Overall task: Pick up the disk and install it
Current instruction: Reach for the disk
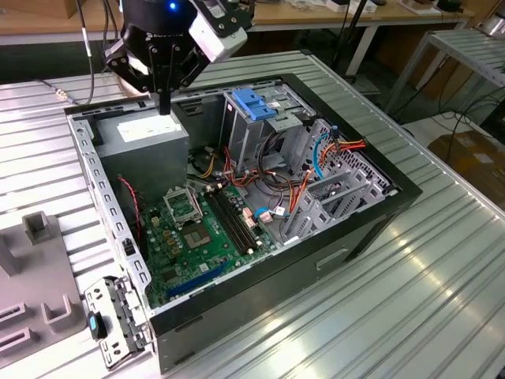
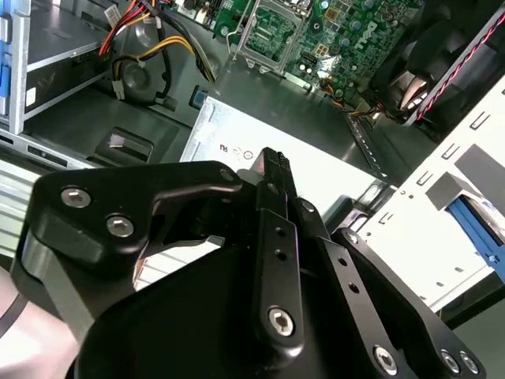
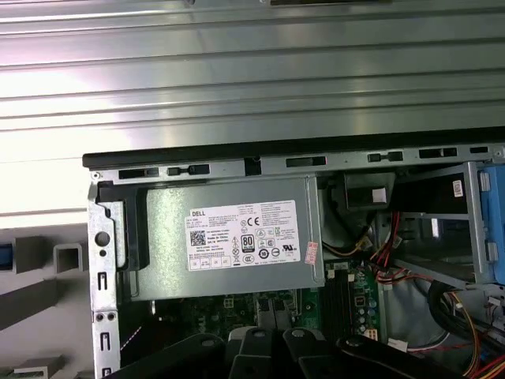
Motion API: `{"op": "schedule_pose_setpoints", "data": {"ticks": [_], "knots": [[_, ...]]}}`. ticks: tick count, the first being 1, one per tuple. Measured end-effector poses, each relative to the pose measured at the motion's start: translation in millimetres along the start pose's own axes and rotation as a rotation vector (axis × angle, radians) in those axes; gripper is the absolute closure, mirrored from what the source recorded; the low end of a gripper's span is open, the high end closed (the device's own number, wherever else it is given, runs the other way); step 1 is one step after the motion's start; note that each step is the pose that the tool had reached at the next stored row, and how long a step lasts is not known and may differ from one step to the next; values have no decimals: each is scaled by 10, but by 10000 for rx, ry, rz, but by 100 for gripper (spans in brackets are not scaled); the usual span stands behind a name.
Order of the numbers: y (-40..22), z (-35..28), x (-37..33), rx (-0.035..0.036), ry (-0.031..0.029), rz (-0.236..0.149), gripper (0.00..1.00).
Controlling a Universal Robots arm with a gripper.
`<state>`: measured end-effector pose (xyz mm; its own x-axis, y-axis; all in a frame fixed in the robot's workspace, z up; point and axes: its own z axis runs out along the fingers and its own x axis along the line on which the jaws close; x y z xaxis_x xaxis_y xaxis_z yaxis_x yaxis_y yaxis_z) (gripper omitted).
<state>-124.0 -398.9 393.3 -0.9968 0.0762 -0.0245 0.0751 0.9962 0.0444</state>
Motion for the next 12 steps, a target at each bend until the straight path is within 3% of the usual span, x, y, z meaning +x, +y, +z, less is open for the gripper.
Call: {"op": "schedule_pose_setpoints", "data": {"ticks": [12], "knots": [[-3,-1,36,0,0,0,89]]}}
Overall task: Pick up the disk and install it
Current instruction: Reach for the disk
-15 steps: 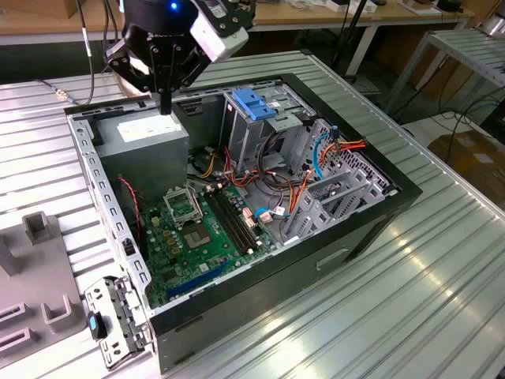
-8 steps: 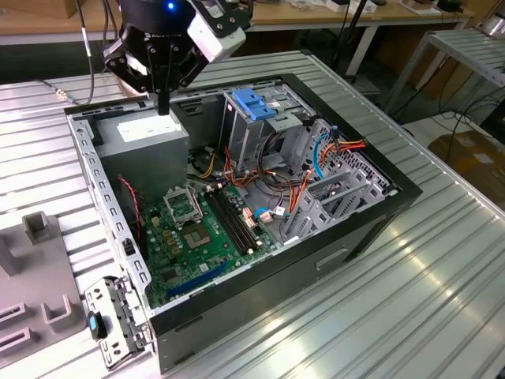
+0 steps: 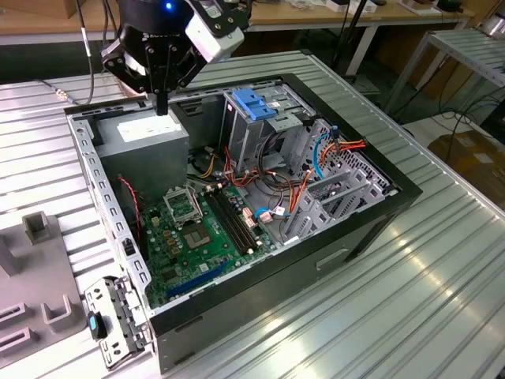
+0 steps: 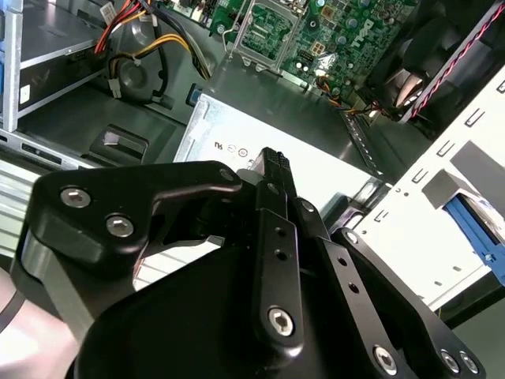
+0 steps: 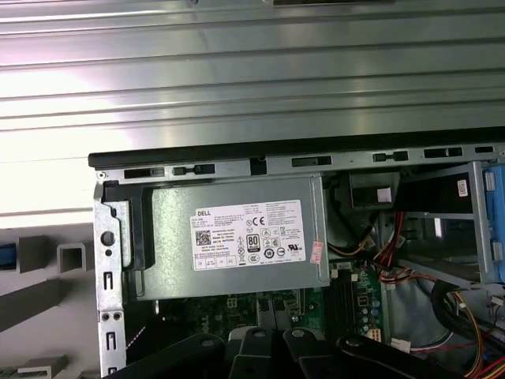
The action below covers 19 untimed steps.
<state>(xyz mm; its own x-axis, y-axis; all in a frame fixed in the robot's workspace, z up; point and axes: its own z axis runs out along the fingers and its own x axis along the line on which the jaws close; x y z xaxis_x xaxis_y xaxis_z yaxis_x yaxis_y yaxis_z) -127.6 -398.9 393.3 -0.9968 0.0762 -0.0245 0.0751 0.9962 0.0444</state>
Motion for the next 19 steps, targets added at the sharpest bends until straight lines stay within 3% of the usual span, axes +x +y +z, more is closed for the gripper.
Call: {"op": "schedule_pose_setpoints", "data": {"ticks": [19], "knots": [[-3,-1,48,0,0,0,89]]}}
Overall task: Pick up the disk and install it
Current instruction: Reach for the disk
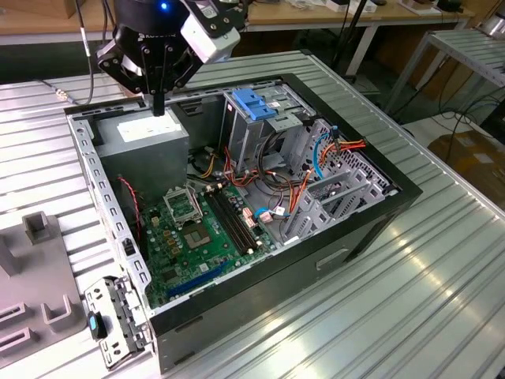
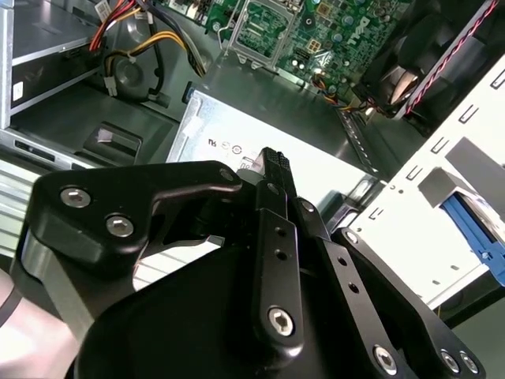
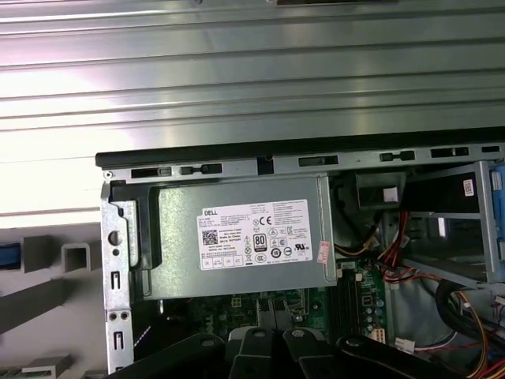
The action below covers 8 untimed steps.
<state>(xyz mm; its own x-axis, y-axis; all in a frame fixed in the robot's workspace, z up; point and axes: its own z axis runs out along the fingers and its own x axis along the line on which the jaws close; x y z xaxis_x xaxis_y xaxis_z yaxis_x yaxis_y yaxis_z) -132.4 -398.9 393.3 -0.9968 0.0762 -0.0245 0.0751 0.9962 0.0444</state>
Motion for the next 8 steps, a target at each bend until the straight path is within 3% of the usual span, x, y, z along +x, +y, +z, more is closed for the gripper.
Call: {"op": "schedule_pose_setpoints", "data": {"ticks": [8], "knots": [[-2,0,19,0,0,-1,89]]}}
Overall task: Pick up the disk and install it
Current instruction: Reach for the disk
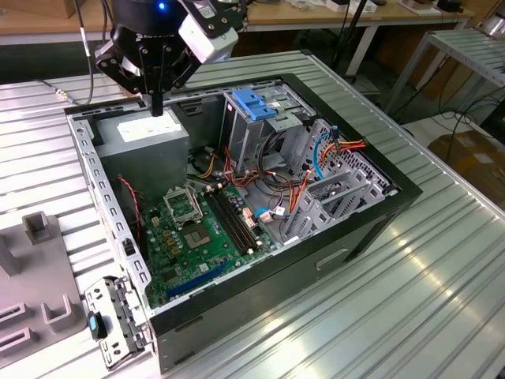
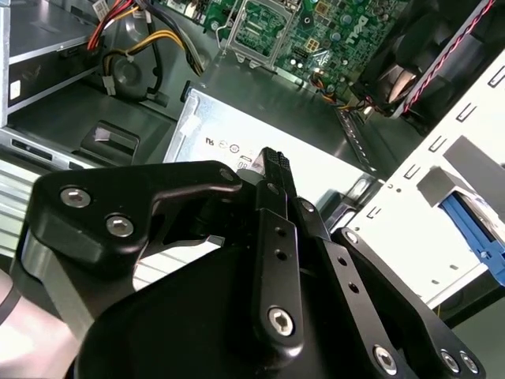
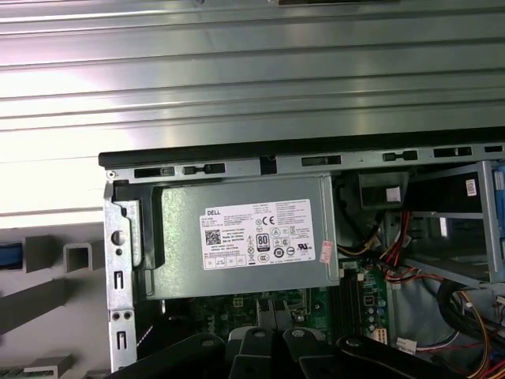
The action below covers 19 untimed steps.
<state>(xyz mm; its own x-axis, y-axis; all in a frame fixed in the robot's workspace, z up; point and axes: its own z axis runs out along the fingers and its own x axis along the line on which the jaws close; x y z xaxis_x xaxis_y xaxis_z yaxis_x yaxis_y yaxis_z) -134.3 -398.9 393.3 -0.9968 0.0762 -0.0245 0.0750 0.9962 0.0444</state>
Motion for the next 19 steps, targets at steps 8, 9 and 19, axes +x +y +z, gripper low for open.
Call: {"op": "schedule_pose_setpoints", "data": {"ticks": [8,9,19], "knots": [[-1,-1,19,0,0,0,89],[-2,-1,21,0,0,1,89],[-4,-1,47,0,0,0,89]]}}
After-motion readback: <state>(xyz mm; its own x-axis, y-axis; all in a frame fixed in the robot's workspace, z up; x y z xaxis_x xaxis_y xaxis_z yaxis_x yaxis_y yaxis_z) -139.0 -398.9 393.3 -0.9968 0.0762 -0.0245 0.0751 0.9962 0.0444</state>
